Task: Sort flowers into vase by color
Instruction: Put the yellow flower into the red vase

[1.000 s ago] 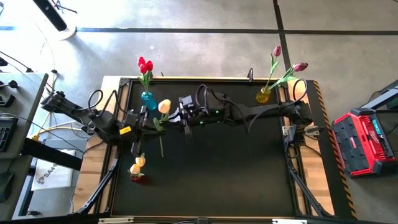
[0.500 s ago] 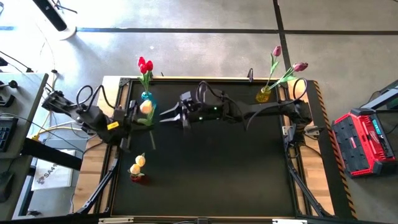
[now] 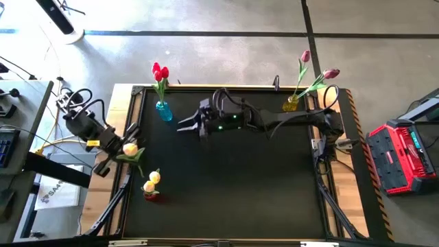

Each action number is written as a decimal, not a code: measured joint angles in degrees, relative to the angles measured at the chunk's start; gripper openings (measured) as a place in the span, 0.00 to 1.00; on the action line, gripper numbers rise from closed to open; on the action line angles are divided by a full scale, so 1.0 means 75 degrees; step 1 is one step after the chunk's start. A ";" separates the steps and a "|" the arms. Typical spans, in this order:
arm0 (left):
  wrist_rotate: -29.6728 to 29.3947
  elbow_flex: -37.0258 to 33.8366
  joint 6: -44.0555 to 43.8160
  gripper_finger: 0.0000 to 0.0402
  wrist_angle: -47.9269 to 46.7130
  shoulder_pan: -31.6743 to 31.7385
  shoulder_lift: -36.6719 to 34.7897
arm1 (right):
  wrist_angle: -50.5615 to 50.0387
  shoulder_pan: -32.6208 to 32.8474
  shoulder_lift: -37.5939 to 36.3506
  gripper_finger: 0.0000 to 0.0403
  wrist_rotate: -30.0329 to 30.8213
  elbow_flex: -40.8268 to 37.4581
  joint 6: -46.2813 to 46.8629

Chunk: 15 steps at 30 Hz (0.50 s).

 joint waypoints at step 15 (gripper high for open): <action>-0.0423 -0.2879 0.0253 0.00 0.3594 -0.1217 -0.1199 | -0.0140 -0.0069 0.0000 0.44 0.0577 0.0000 0.0402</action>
